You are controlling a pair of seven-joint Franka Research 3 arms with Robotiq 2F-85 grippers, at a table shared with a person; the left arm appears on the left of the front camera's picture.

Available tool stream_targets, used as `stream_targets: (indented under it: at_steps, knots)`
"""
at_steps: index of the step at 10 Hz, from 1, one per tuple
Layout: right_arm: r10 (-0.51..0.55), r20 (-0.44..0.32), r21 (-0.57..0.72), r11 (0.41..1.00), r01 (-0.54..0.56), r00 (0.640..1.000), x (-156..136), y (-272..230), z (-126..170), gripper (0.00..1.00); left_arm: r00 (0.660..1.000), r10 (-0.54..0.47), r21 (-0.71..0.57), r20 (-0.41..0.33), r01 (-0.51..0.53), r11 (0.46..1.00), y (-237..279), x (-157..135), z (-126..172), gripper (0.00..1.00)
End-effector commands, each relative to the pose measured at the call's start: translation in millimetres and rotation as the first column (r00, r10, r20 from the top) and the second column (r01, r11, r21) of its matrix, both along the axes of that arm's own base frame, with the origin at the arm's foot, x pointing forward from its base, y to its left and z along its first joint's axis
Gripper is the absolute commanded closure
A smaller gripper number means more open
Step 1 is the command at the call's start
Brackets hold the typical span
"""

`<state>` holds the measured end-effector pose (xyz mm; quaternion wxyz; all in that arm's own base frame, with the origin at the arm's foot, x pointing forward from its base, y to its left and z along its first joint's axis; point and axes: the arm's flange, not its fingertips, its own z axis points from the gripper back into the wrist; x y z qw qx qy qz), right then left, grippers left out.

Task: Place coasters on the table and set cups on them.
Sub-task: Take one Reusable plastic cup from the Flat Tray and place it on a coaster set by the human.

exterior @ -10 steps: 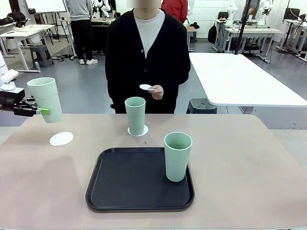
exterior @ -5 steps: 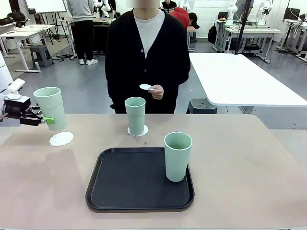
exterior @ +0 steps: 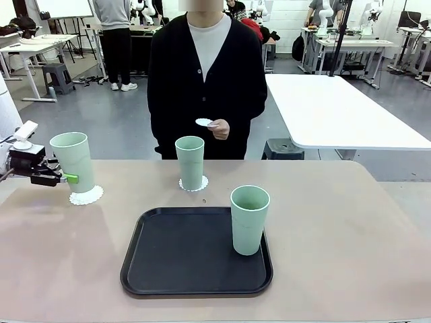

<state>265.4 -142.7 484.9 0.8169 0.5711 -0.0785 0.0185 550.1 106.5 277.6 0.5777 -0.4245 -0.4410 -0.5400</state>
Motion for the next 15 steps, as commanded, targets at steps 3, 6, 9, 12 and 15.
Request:
stream_targets:
  at_steps: [3,6,9,12,15]
  knots:
    - [0.006,0.007,0.009,1.0,-0.006,1.0,-0.1,-0.1,0.3,0.0,1.0,-0.003,0.001,0.001,0.003,1.0,-1.3,1.3,0.9,0.17]
    - [0.006,0.007,0.009,1.0,-0.006,1.0,-0.1,-0.1,0.3,0.0,1.0,-0.003,0.001,0.001,0.003,1.0,-1.3,1.3,0.9,0.17]
    - [0.006,0.007,0.009,1.0,-0.006,1.0,-0.1,-0.1,0.3,0.0,0.999,0.001,-0.018,0.036,0.0,1.0,4.9,6.4,-3.8,0.17]
    - [0.006,0.007,0.009,1.0,-0.006,1.0,-0.1,-0.1,0.3,0.0,0.998,-0.022,-0.033,0.057,0.024,0.999,16.4,16.3,-16.9,0.17]
    - [0.006,0.007,0.009,1.0,-0.006,1.0,-0.1,-0.1,0.3,0.0,0.993,-0.076,-0.04,0.089,0.08,0.996,17.5,12.7,-27.1,0.17]
